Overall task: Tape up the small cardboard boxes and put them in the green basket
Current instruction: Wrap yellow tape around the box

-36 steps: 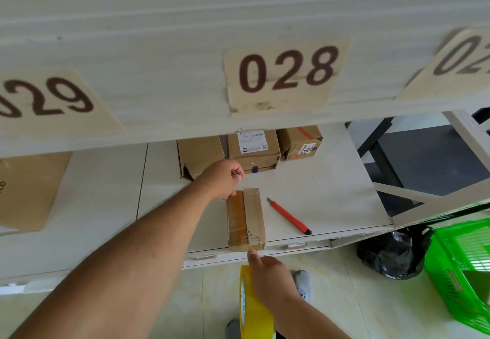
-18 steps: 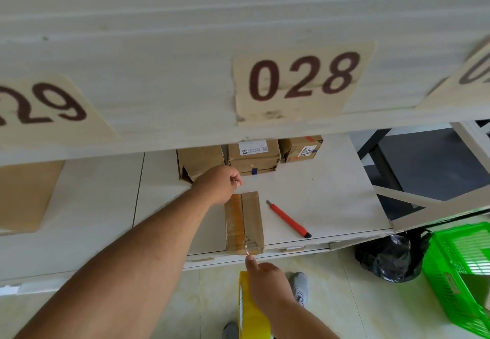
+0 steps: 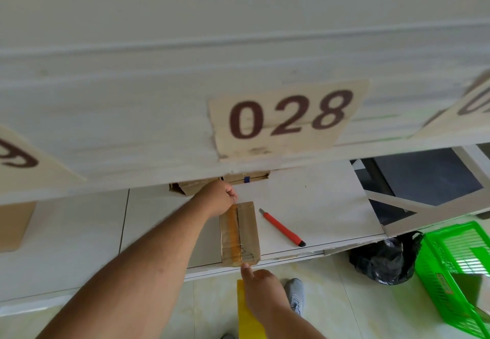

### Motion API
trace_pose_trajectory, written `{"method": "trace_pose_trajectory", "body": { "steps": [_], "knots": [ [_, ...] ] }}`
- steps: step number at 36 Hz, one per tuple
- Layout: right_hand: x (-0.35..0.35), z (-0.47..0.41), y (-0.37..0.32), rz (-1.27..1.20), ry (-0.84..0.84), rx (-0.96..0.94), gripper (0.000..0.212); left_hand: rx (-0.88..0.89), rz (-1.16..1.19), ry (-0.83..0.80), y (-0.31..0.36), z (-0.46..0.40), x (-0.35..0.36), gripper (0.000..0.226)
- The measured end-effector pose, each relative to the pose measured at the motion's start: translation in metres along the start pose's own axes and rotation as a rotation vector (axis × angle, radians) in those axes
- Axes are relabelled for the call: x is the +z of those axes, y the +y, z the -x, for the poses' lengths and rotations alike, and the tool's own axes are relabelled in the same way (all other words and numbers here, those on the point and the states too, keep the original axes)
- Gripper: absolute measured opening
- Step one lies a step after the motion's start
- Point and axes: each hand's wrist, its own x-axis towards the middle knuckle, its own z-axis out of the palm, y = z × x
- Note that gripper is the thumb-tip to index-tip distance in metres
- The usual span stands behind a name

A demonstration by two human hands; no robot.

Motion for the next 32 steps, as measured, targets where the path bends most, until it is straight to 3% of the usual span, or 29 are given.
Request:
{"method": "trace_pose_trajectory", "body": {
  "steps": [3,5,8,11,13,14,16,23,25,29,32],
  "knots": [
    [0.0,0.0,-0.002,0.021,0.008,-0.007,0.049,-0.057,0.036,0.014,-0.002,-0.001,-0.003,0.056],
    [0.0,-0.001,-0.003,0.09,-0.023,-0.032,0.055,-0.001,-0.06,0.069,-0.001,0.002,-0.003,0.048],
    [0.0,-0.005,-0.001,0.057,0.0,-0.044,0.055,0.144,-0.127,0.079,0.0,0.009,0.002,0.008],
    [0.006,-0.005,0.003,-0.106,0.052,0.026,0.047,0.209,-0.154,0.002,-0.002,0.017,0.004,0.021],
    [0.008,-0.004,0.005,-0.25,0.078,0.099,0.066,0.214,-0.189,-0.048,-0.004,0.019,0.003,0.029],
    [0.009,-0.003,0.004,-0.295,0.078,0.108,0.065,0.208,-0.208,-0.075,-0.005,0.021,0.002,0.032],
    [0.009,-0.003,0.004,-0.283,0.075,0.102,0.055,0.203,-0.272,-0.117,-0.003,0.025,0.002,0.038],
    [0.006,-0.003,0.003,-0.282,0.048,0.131,0.058,0.131,-0.456,-0.171,0.009,0.04,0.01,0.052],
    [0.005,-0.003,0.003,-0.289,0.037,0.128,0.058,0.154,-0.429,-0.132,0.007,0.044,0.012,0.052],
    [0.002,-0.003,0.003,-0.265,0.01,0.095,0.055,0.27,-0.312,0.163,-0.005,0.071,0.02,0.048],
    [0.001,-0.004,0.002,-0.245,0.009,0.111,0.055,0.418,-0.377,0.111,-0.02,0.097,0.034,0.055]
  ]
}}
